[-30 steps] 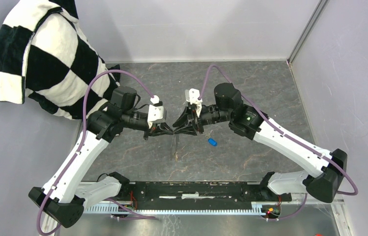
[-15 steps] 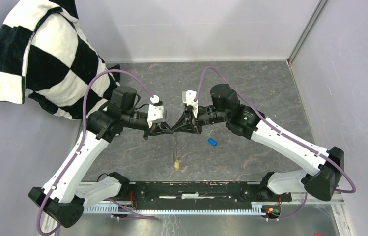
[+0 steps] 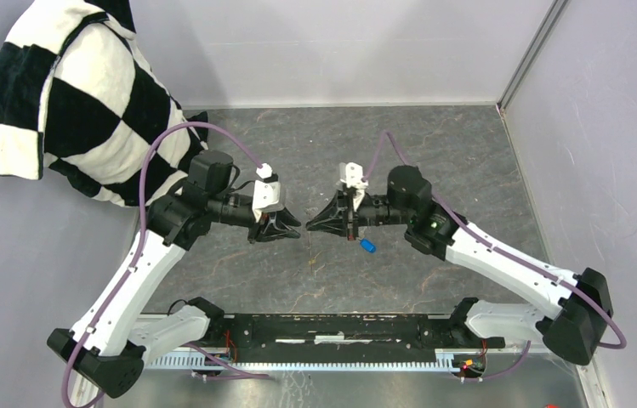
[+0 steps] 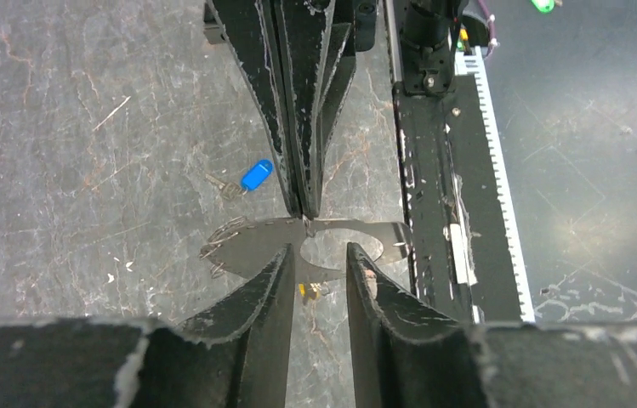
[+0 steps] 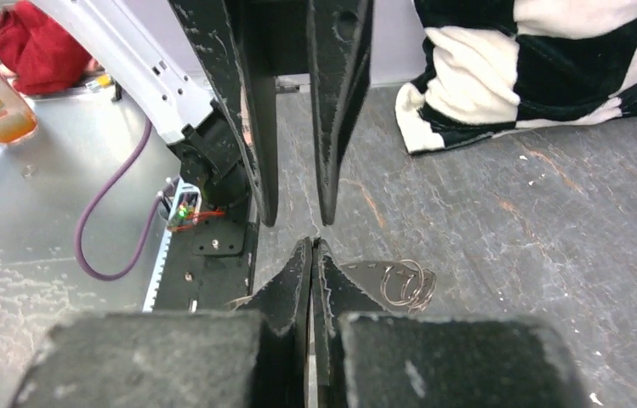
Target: Put the keys on the keyring
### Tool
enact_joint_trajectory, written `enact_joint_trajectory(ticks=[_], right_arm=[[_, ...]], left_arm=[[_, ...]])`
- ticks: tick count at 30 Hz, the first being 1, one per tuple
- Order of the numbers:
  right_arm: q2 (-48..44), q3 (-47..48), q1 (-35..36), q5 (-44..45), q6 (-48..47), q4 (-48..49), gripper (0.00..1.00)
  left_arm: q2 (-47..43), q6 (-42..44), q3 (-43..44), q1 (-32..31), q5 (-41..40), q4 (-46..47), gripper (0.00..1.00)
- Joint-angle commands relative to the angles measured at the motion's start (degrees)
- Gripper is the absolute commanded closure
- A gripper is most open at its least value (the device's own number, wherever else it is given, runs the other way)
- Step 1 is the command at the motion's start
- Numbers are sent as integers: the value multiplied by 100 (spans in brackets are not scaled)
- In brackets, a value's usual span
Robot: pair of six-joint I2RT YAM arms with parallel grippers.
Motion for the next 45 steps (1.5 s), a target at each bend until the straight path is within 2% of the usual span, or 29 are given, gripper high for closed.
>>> enact_joint_trajectory(ticks=[1, 6, 11, 22, 28, 35, 41, 45], right_arm=[[-538, -968, -103, 22, 1609, 3165, 99], [-488, -1757, -107, 224, 2913, 5410, 99], [-234, -2055, -70, 408, 3605, 6665, 99], [106, -2313, 124, 734, 3921, 7582, 99], [205, -2386, 200, 959, 3959, 7855, 99], [128, -2400, 194, 1008, 3895, 7845, 99], [129, -2426, 205, 1011, 3896, 7838, 99], [137, -2431, 237, 1049, 3821, 7761, 99]], left_arm=[[-373, -690, -331, -19, 155, 466, 65], [-732, -1764, -956, -21, 190, 1689, 65], [-685, -2201, -1004, -19, 469, 2253, 66], [-740, -3186, -987, -19, 758, 3409, 61], [-765, -3185, -965, -19, 1139, 3354, 60], [-762, -2042, -832, -19, 1190, 2227, 57], [-642, -1992, -743, -21, 1067, 2253, 56], [-650, -2579, -811, -23, 949, 2860, 56]])
